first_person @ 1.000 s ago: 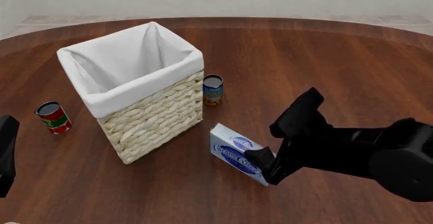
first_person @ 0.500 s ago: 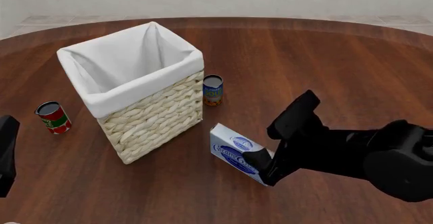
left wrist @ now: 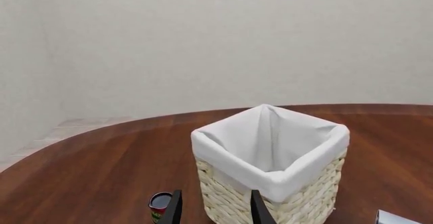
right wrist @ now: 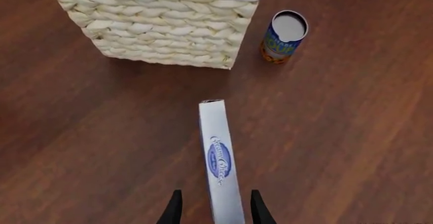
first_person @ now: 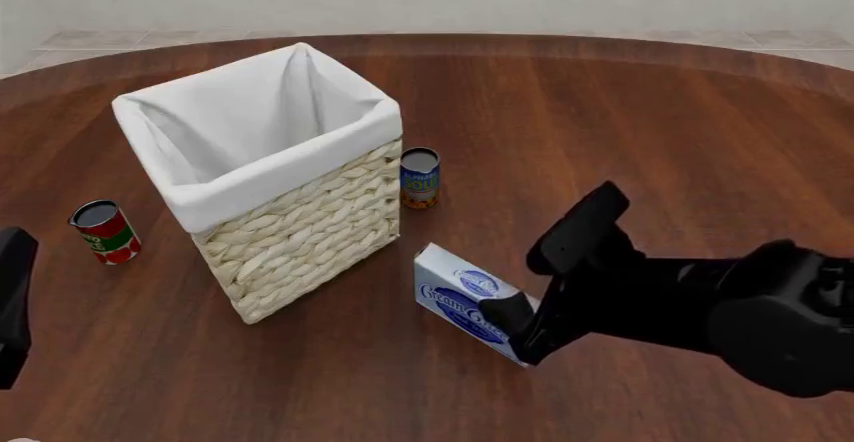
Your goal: Pick up the cream cheese box, and put it in the basket.
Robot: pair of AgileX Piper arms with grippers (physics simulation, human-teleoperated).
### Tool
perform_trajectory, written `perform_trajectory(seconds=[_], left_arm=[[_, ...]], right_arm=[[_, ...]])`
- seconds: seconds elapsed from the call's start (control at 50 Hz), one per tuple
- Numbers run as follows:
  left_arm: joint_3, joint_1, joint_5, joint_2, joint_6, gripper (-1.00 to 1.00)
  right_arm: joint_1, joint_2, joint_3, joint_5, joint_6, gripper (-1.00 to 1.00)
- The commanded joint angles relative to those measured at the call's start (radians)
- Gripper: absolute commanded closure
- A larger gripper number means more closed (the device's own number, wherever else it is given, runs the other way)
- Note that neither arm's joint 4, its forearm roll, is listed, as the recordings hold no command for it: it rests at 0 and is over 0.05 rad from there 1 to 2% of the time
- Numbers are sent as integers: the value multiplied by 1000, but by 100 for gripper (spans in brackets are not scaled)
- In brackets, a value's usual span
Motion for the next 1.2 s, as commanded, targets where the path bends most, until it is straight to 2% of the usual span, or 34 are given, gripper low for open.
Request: perform_trajectory(seconds=[0.02,0.44,1.2], left_arm=[[-6,1,3,0,-1,-100],[-13,4,6,0,-5,-100],[-5,8,-2,0,-2,-100]], right_arm=[[3,19,9,-19,2,-100],[6,45,20,-45,13,-100],[-17,92,16,-84,-1,-100]])
